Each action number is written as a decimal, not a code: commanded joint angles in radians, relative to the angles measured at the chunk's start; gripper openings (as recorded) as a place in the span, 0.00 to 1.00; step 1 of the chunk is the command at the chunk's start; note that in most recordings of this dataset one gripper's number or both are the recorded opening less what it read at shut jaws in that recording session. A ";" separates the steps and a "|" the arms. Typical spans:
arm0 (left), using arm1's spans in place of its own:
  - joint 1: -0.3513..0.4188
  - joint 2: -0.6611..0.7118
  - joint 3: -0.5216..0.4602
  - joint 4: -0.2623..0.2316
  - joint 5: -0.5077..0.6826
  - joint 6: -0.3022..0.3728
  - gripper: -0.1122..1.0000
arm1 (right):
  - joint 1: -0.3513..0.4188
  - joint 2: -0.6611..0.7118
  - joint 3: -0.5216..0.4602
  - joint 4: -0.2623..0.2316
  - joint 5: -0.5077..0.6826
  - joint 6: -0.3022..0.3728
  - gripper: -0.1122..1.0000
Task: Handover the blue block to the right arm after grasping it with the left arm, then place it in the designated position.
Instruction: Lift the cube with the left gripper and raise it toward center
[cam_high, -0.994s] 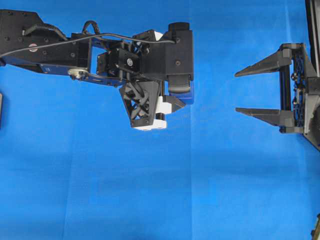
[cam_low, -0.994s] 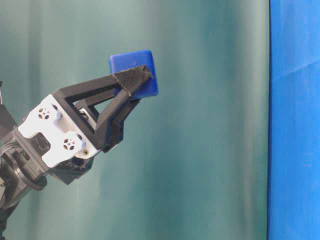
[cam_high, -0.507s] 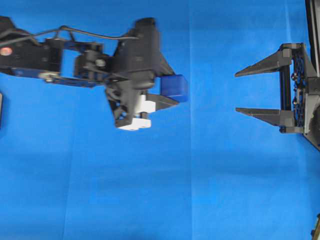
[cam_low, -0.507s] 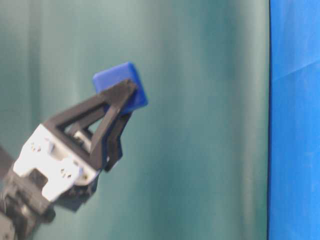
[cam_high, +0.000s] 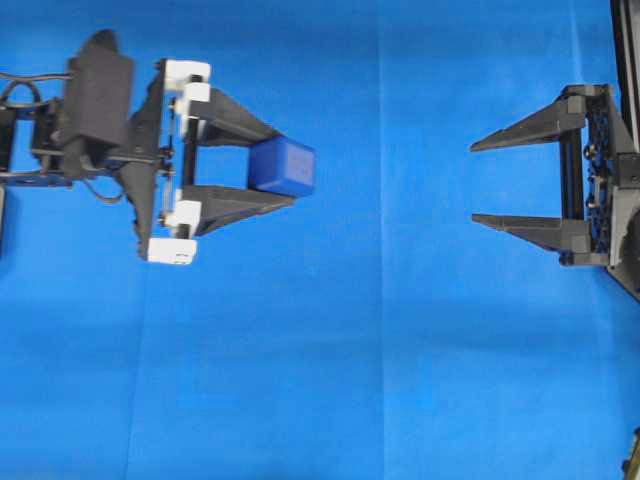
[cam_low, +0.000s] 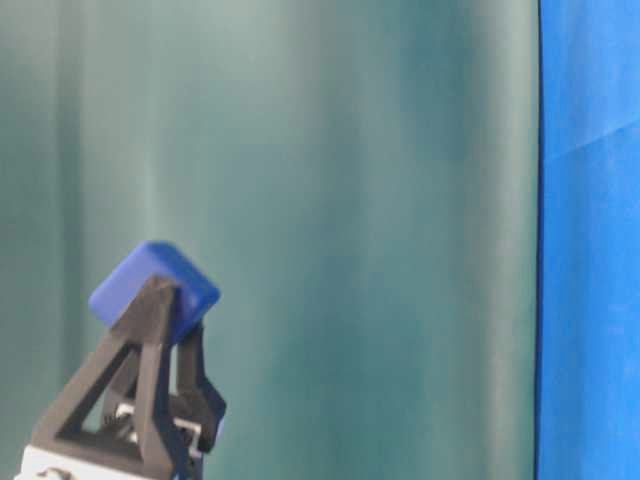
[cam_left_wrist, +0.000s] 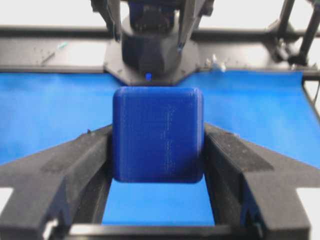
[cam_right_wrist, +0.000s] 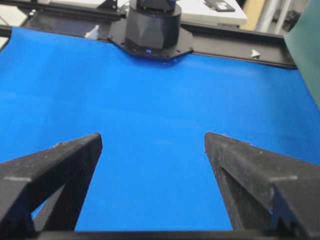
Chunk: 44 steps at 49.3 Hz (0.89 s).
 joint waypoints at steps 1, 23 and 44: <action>-0.002 -0.026 0.018 -0.002 -0.063 0.000 0.52 | -0.002 0.003 -0.021 0.002 -0.011 0.002 0.99; -0.003 -0.034 0.041 -0.003 -0.091 -0.002 0.52 | -0.002 0.003 -0.026 0.002 -0.023 0.000 0.98; -0.003 -0.038 0.044 -0.005 -0.091 -0.005 0.52 | 0.000 0.000 -0.072 -0.072 0.032 -0.072 0.97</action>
